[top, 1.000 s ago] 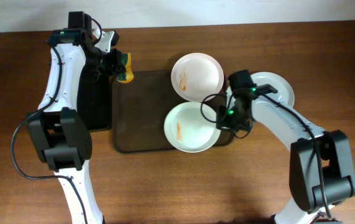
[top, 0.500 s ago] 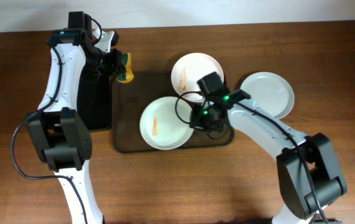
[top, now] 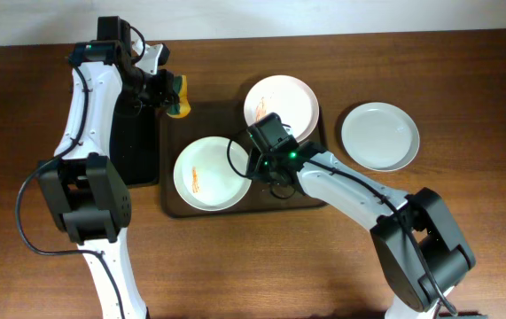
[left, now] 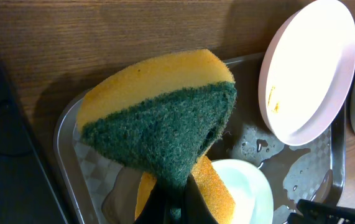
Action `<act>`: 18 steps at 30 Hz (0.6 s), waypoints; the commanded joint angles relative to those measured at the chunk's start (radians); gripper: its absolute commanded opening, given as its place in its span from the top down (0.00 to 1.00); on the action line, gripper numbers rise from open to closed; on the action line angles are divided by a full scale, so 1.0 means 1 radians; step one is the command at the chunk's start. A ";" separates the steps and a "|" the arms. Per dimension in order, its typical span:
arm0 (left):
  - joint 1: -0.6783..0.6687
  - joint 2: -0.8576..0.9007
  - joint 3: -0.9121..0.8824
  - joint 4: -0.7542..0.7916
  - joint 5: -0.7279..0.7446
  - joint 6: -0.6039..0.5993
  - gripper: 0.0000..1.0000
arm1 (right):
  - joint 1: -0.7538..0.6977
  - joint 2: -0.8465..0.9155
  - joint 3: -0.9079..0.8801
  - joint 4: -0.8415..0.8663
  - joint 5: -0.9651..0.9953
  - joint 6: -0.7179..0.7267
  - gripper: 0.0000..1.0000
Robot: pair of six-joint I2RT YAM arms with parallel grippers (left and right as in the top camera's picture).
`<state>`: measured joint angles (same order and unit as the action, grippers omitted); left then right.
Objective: Clean dirty plates on tray and stack at the side
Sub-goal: 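Slide the held plate left toward the sponge with the right gripper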
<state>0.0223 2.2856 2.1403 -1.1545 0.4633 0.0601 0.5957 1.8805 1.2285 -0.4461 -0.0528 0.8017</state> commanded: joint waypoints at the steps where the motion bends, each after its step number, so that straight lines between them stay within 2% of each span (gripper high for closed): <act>1: -0.003 0.010 0.014 0.011 0.007 -0.006 0.99 | -0.007 0.038 0.017 0.028 -0.068 -0.043 0.57; 9: -0.003 0.010 0.014 0.018 0.007 -0.006 0.99 | -0.008 0.147 0.116 0.019 -0.117 -0.099 0.57; 14: -0.003 0.010 0.014 0.018 0.007 -0.006 0.99 | -0.024 0.190 0.148 0.019 -0.117 -0.089 0.69; 18: -0.003 0.010 0.014 0.018 0.007 -0.006 0.99 | -0.027 0.197 0.148 0.015 -0.128 -0.086 0.86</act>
<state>0.0223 2.2852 2.1403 -1.1393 0.4633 0.0601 0.5755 2.0548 1.3575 -0.4294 -0.1673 0.7113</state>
